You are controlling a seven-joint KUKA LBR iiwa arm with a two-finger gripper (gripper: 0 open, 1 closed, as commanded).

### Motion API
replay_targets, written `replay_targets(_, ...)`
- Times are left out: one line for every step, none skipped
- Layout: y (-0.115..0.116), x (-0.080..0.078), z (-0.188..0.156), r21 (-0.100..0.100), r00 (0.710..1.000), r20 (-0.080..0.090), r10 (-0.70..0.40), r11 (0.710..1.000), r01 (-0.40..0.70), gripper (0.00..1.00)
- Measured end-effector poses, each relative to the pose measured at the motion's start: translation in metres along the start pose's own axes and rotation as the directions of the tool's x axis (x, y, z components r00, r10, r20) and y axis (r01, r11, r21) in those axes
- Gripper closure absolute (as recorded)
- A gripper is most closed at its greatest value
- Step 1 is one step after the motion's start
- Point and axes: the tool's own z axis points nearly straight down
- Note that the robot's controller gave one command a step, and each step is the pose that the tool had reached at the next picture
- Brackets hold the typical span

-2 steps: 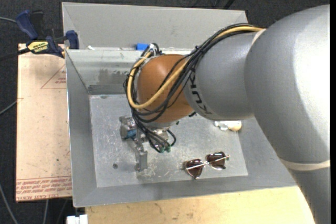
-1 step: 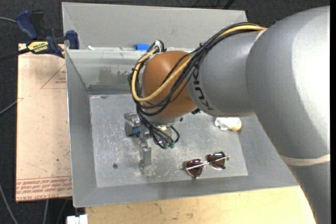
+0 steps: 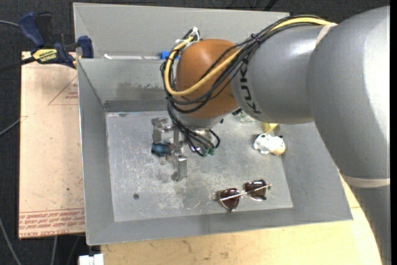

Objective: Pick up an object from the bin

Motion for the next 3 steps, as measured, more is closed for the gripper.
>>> replay_targets(-0.039, 0.003, 0.030, 0.001, 0.999, -0.004, 0.037, 0.999, -0.037, 0.00)
replay_targets(-0.018, -0.018, 0.028, 0.000, 0.999, 0.002, -0.032, 0.999, 0.032, 1.00)
replay_targets(-0.018, -0.018, 0.028, -0.001, 0.999, 0.002, -0.032, 0.999, 0.032, 1.00)
